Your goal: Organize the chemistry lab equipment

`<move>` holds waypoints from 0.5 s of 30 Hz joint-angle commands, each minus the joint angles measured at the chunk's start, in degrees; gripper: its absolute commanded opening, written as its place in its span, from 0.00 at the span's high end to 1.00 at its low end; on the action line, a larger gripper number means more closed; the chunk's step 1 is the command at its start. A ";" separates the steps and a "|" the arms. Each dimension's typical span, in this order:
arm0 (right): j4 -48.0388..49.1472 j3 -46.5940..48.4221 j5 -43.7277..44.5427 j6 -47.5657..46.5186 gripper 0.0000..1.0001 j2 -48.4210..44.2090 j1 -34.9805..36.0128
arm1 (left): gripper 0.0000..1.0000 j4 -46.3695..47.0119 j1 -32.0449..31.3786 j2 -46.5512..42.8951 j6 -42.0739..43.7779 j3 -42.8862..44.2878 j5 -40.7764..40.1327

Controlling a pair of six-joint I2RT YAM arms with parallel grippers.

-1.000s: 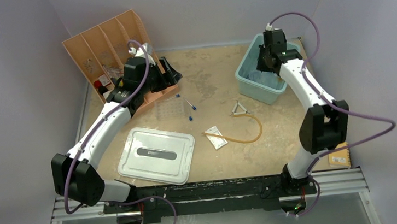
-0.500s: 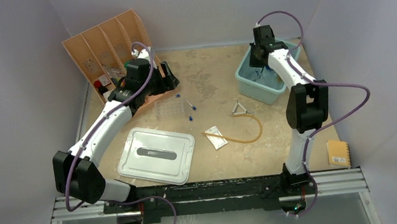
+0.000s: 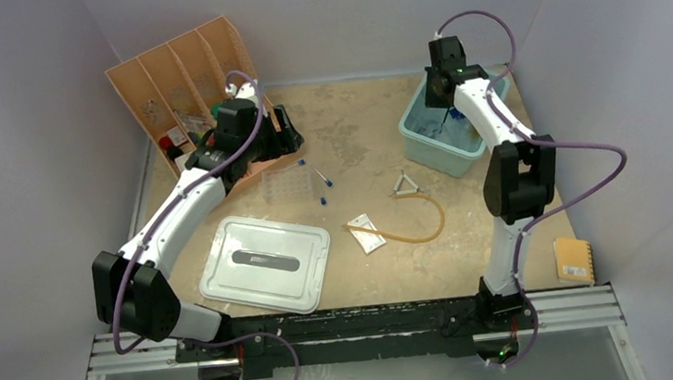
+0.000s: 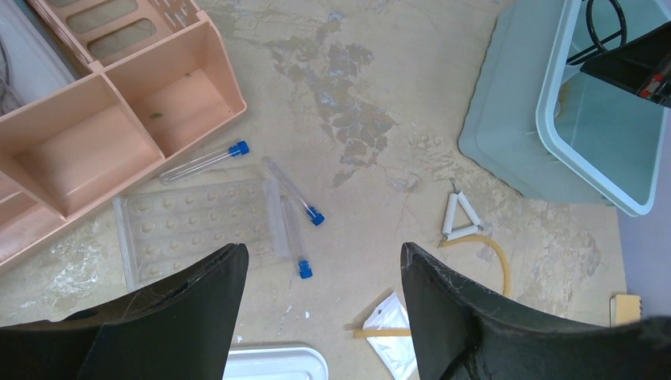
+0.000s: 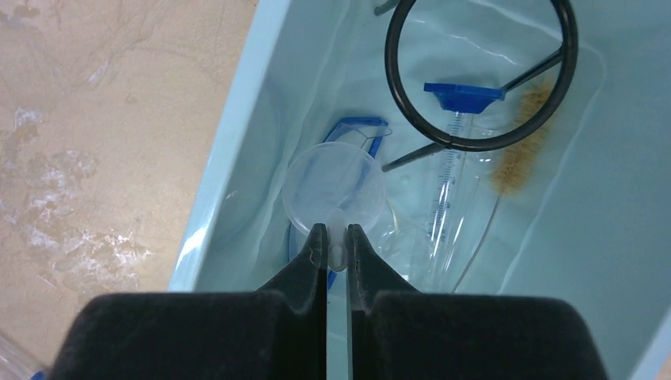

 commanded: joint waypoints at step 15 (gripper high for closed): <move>-0.67 6.78 2.46 -0.77 0.55 2.30 -0.15 | 0.30 1.30 0.27 -0.02 0.19 2.61 -0.24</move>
